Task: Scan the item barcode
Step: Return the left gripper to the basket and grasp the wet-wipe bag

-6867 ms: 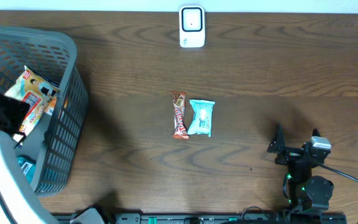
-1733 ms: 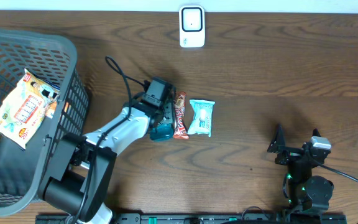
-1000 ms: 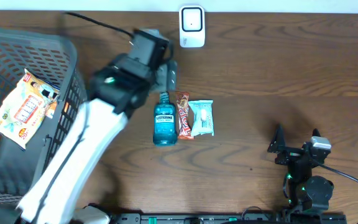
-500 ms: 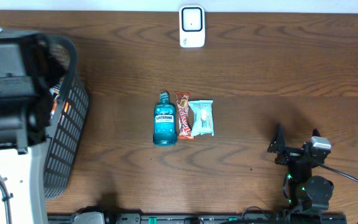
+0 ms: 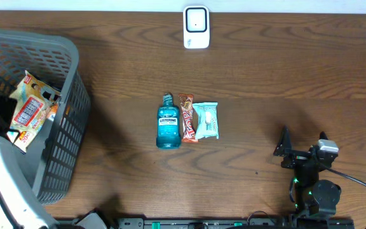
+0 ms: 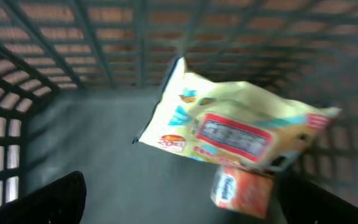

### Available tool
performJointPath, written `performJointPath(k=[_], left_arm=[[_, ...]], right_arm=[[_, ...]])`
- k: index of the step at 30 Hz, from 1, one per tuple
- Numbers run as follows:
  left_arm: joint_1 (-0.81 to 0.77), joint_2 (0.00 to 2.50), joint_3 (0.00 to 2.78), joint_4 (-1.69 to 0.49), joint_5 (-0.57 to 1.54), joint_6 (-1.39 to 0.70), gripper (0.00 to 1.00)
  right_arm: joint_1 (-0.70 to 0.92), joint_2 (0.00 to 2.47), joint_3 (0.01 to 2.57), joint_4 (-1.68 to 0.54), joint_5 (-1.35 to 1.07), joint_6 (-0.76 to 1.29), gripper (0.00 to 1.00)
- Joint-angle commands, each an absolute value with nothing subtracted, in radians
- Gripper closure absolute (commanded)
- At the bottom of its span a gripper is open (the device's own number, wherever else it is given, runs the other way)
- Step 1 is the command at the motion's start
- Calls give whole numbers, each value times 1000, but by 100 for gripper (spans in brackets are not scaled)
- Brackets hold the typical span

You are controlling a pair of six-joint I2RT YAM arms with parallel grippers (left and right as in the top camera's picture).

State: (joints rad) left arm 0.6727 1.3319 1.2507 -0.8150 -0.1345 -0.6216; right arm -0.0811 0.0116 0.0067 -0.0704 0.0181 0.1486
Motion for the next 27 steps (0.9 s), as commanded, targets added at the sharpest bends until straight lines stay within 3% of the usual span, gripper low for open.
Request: performJointPath(k=[1, 10, 20, 27], left_arm=[[720, 1353, 1139, -734, -86, -625, 2], [736, 1406, 859, -318, -85, -350, 2], [736, 1559, 840, -143, 29, -186, 2], [736, 1667, 840, -97, 64, -183, 2]], right_arm=[[-80, 6, 6, -74, 16, 141, 1], [-81, 6, 6, -74, 16, 141, 1], [-81, 6, 6, -74, 16, 141, 1], [-81, 6, 6, -74, 16, 141, 1]])
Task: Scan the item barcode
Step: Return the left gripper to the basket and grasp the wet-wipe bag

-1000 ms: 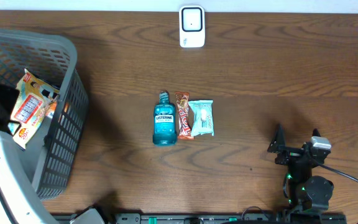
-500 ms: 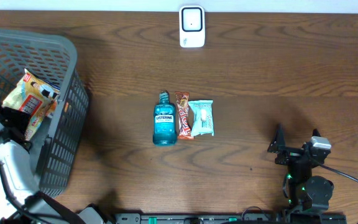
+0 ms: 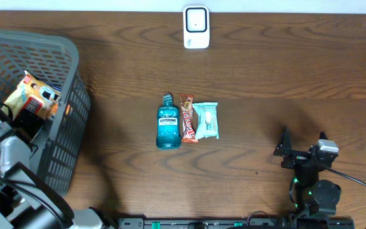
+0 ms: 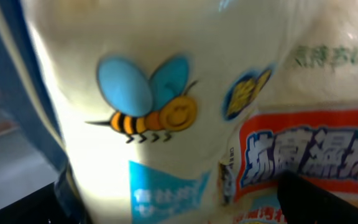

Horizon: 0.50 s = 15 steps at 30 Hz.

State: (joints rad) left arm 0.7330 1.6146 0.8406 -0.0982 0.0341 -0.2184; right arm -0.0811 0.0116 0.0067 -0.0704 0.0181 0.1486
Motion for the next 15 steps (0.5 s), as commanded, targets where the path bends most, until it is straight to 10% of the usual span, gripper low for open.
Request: performJointPath(k=[1, 4, 7, 10, 15], left_arm=[[736, 1684, 840, -95, 64, -183, 2], [736, 1732, 840, -95, 65, -184, 9], [736, 1732, 841, -94, 75, -185, 67], [736, 1697, 842, -95, 153, -200, 92], [736, 1571, 843, -99, 202, -325, 93]], right_arm=[[-81, 6, 6, -74, 16, 141, 1], [-81, 6, 6, -74, 16, 141, 1], [-80, 6, 6, -74, 16, 141, 1], [-81, 6, 6, -74, 16, 141, 1], [-81, 6, 6, -74, 16, 141, 1]])
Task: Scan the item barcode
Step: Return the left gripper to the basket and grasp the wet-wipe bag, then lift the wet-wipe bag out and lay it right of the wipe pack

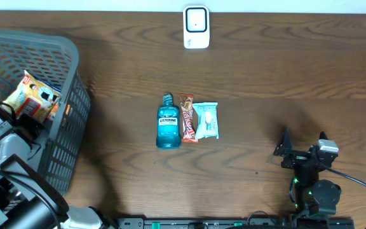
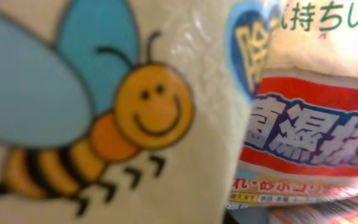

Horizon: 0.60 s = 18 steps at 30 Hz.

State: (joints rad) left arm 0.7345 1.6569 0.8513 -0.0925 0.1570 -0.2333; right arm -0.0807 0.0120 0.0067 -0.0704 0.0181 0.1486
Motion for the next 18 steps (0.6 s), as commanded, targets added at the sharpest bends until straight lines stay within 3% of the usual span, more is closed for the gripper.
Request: performJointPath(k=[1, 11, 18], left_arm=[[736, 1540, 843, -101, 202, -353, 92], [736, 1047, 843, -134, 202, -573, 93], [735, 836, 843, -152, 256, -703, 93]], right_arm=[[-81, 6, 6, -74, 16, 141, 1], [-81, 6, 6, -74, 16, 141, 1], [-81, 6, 6, -74, 16, 141, 1]])
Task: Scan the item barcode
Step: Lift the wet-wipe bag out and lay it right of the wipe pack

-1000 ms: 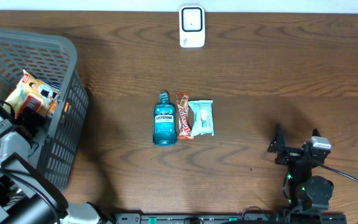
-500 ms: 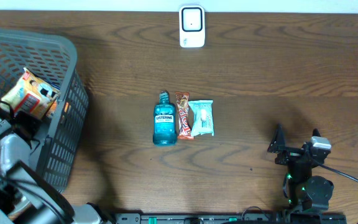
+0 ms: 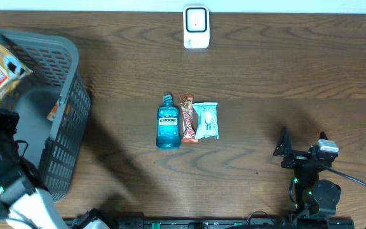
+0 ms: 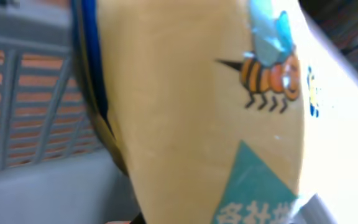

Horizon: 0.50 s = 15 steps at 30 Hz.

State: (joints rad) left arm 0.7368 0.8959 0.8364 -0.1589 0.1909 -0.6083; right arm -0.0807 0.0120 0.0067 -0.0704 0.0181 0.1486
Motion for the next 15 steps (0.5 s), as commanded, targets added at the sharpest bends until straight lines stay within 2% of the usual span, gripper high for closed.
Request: performJointPath(k=[1, 9, 15], left_arm=[[734, 818, 843, -149, 299, -717, 93], [702, 772, 843, 33, 888, -743, 93], [483, 783, 838, 39, 931, -701, 93]], right_arm=[[-81, 6, 6, -74, 16, 141, 1], [-81, 6, 6, -74, 16, 141, 1], [-81, 6, 6, -74, 16, 141, 1]])
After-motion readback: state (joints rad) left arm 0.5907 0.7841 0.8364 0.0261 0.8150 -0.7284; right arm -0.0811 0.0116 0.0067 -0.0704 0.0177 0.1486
